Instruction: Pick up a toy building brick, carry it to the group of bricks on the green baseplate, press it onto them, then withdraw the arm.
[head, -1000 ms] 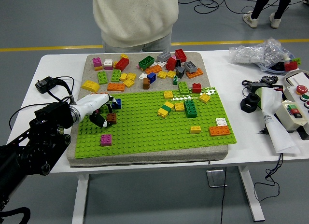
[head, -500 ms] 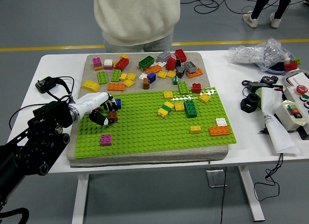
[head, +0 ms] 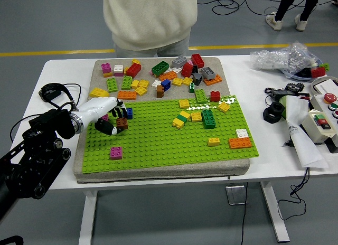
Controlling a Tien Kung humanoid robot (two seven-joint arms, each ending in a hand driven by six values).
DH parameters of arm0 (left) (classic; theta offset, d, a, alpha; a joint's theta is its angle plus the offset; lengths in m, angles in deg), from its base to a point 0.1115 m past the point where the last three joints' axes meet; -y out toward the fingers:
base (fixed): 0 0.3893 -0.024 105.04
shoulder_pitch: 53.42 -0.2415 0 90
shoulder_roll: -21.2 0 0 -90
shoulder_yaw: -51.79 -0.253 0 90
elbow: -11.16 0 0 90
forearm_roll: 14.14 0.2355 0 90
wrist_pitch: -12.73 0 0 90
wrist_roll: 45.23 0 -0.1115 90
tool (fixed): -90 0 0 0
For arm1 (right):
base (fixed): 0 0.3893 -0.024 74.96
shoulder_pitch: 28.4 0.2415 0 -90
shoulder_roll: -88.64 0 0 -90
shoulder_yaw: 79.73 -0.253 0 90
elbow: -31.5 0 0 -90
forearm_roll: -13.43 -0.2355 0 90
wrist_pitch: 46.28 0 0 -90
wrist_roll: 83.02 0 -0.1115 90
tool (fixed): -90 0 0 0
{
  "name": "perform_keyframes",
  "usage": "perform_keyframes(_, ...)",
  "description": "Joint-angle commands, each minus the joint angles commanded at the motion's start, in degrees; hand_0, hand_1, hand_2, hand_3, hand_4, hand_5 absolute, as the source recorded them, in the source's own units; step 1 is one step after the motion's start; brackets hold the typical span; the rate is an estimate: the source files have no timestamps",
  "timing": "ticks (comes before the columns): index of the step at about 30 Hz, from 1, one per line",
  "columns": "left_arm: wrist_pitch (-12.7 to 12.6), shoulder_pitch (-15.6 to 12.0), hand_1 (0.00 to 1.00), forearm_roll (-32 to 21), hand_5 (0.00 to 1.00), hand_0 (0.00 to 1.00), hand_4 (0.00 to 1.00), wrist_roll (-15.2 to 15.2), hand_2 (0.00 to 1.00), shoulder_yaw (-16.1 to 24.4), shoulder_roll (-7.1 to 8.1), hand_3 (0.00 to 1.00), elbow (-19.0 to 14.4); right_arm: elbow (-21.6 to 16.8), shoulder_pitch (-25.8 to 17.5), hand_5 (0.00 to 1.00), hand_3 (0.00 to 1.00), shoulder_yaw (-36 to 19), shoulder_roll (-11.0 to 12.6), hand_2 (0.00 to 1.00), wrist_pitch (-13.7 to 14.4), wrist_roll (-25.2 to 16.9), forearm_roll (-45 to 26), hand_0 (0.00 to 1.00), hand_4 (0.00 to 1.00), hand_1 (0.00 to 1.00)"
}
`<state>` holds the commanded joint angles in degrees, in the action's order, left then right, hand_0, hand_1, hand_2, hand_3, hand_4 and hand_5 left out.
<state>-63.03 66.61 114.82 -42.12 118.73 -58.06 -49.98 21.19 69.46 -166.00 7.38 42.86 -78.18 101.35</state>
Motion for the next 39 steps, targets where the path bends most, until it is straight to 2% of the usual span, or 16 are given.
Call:
perform_keyframes(7,0.85,-4.56,0.555,0.53,0.006,0.603,0.624,-0.8,0.505,0.33,1.29,0.525,-7.88,0.0,-0.14,0.683,0.737,-0.06,0.07,0.718,0.08,-0.03,-0.3,0.761,0.998,0.676)
perform_keyframes(12,1.26,-8.1,0.555,1.04,0.009,0.603,0.625,-1.26,0.503,0.15,1.75,0.525,-11.82,0.0,-0.29,0.683,0.737,-0.1,0.03,0.718,0.11,-0.04,-0.48,0.761,0.998,0.676)
perform_keyframes(16,1.36,-10.05,0.557,1.04,0.015,0.605,0.634,-1.5,0.505,-0.1,1.72,0.527,-13.71,0.0,-0.34,0.683,0.737,-0.13,0.03,0.718,0.1,-0.05,-0.55,0.761,0.998,0.676)
perform_keyframes(29,1.19,-12.08,0.561,1.04,0.02,0.608,0.64,-1.6,0.506,-0.13,0.24,0.528,-15.66,0.0,-0.41,0.683,0.737,-0.13,0.09,0.718,0.16,-0.02,-0.83,0.761,0.998,0.676)
perform_keyframes(39,-0.15,-12.91,0.562,1.04,0.026,0.614,0.652,-1.27,0.508,-0.63,-0.64,0.531,-14.85,0.0,-0.37,0.683,0.737,-0.11,-0.02,0.718,0.22,-0.05,-0.9,0.761,0.998,0.676)
